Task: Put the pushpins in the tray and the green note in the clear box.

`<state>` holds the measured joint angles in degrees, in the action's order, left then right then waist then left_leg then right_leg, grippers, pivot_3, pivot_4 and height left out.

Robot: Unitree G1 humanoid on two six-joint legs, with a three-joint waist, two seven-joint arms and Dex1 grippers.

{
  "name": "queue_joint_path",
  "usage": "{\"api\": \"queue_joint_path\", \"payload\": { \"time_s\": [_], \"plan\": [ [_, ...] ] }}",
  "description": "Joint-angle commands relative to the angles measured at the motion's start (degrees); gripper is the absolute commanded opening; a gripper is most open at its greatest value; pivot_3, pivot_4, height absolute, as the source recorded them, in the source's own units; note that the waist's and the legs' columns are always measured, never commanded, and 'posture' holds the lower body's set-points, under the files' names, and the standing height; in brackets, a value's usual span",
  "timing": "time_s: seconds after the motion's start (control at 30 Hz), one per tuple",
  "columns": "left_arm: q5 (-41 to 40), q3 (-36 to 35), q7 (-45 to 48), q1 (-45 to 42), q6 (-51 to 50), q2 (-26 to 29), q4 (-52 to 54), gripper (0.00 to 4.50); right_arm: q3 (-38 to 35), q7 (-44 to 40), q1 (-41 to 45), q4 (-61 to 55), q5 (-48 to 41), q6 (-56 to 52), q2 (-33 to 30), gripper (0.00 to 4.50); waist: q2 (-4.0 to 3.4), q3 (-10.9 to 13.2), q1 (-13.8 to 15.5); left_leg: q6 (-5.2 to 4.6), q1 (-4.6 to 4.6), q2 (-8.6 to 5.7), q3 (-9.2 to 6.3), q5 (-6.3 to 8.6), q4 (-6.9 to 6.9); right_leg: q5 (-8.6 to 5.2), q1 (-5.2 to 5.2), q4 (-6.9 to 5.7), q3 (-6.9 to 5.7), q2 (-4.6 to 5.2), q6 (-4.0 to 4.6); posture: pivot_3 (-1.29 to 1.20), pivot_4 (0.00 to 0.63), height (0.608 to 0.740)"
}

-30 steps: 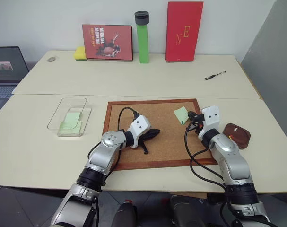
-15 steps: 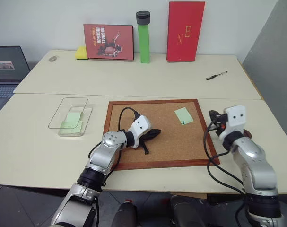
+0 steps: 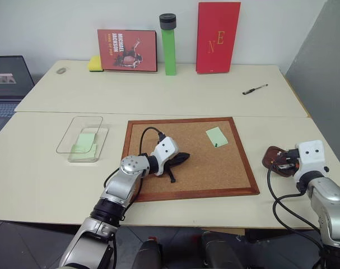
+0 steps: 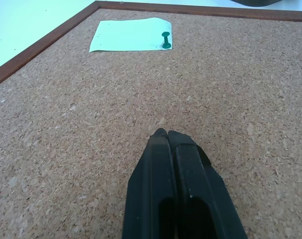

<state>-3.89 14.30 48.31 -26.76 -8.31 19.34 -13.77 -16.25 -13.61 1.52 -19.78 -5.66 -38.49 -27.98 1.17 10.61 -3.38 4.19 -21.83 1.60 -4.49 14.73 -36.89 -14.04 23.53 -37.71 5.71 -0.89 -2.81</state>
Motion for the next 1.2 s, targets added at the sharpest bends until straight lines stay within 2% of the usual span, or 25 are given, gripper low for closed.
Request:
{"api": "queue_joint_path", "payload": {
  "time_s": [0.03, 0.27, 0.5, 0.67, 0.87, 1.2],
  "plan": [
    [1.26, 0.92, 0.14, 0.76, -0.76, 0.48, -1.28, 0.0, 0.38, 0.29, 0.53, 0.08, 0.72, -0.58, -0.5, 1.43, 0.0, 0.0, 0.0, 0.0, 0.0, 0.0, 0.0, 0.0, 0.0, 0.0, 0.0, 0.0, 0.0, 0.0, 0.0, 0.0, 0.15, 0.74],
    [1.23, 0.8, 0.03, 0.81, -0.77, 0.56, -1.22, 0.0, -0.54, 0.44, 1.19, -1.08, 0.12, -0.67, -0.61, 2.94, 0.0, 0.0, 0.0, 0.0, 0.0, 0.0, 0.0, 0.0, 0.0, 0.0, 0.0, 0.0, -0.01, 0.0, 0.0, 0.0, 0.15, 0.74],
    [1.15, 0.61, -0.14, 0.77, -0.69, 0.54, -1.42, 0.0, -0.61, -1.83, 4.75, -7.4, -3.14, 0.15, -0.43, 4.46, 0.0, 0.0, -0.02, 0.0, 0.0, 0.0, 0.0, 0.0, 0.0, 0.0, 0.0, 0.0, -0.01, 0.0, 0.0, 0.0, 0.15, 0.74],
    [1.16, 0.59, -0.19, 0.54, -0.7, 0.47, -1.65, 0.0, 5.21, -5.46, 5.69, -9.0, -7.27, 2.23, 3.79, 4.46, 0.01, 0.0, -0.03, 0.0, 0.01, 0.01, -0.03, 0.0, 0.01, 0.01, 0.0, 0.0, -0.03, -0.01, -0.02, 0.0, 0.15, 0.74],
    [1.12, 0.71, -0.26, 0.38, -0.96, 0.26, -1.44, 0.0, 14.1, -5.24, 7.19, -1.48, -5.31, 9.13, 10.5, 4.46, 0.0, 0.0, -0.03, 0.0, 0.0, 0.01, -0.02, 0.0, -0.01, 0.01, 0.0, 0.01, -0.02, 0.0, -0.01, 0.0, 0.15, 0.74],
    [1.14, 0.51, -0.21, 0.61, -1.08, 0.73, -1.06, 0.0, 19.56, -5.44, 11.17, 10.15, -2.53, 16.89, 14.37, 4.46, 0.0, 0.0, -0.03, 0.0, 0.0, 0.01, -0.03, 0.0, 0.01, 0.01, 0.01, 0.01, -0.04, -0.01, -0.02, 0.0, 0.15, 0.74]
  ]
}}
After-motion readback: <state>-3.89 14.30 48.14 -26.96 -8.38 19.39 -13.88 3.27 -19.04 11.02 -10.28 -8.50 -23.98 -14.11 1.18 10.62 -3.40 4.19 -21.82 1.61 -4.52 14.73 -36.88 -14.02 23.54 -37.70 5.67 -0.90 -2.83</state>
